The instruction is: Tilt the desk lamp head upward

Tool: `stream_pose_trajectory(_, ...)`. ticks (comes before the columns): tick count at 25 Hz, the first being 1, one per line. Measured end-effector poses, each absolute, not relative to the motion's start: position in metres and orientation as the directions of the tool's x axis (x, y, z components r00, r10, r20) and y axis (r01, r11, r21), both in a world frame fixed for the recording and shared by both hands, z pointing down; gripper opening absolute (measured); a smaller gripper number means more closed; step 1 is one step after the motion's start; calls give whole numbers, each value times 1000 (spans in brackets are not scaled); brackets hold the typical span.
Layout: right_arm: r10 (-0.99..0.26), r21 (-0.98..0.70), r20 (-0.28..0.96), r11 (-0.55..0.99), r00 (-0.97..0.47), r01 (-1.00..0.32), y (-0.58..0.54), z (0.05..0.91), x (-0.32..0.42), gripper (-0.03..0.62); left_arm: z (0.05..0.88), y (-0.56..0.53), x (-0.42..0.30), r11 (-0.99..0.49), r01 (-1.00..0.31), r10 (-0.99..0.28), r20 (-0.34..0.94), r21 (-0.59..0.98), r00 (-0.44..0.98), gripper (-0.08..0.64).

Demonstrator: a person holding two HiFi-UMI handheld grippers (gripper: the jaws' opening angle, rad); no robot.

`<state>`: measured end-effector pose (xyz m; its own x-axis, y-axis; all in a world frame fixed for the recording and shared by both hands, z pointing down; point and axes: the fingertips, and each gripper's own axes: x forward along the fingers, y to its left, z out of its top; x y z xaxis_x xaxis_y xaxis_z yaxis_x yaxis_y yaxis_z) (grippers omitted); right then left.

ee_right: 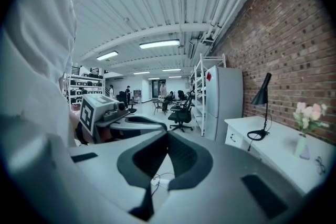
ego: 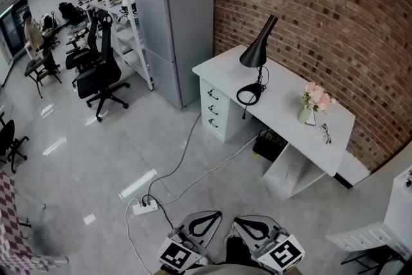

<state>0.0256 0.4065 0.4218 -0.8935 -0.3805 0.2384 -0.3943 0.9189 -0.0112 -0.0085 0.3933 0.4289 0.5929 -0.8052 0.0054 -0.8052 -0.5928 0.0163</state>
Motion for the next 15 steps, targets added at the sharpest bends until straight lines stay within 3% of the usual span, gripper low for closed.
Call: stream_pose_trajectory(15,-344,-22,181,935,-922,-353,244,412,75,15,418,230,35,-536,-844,-844,27,-20,536,3)
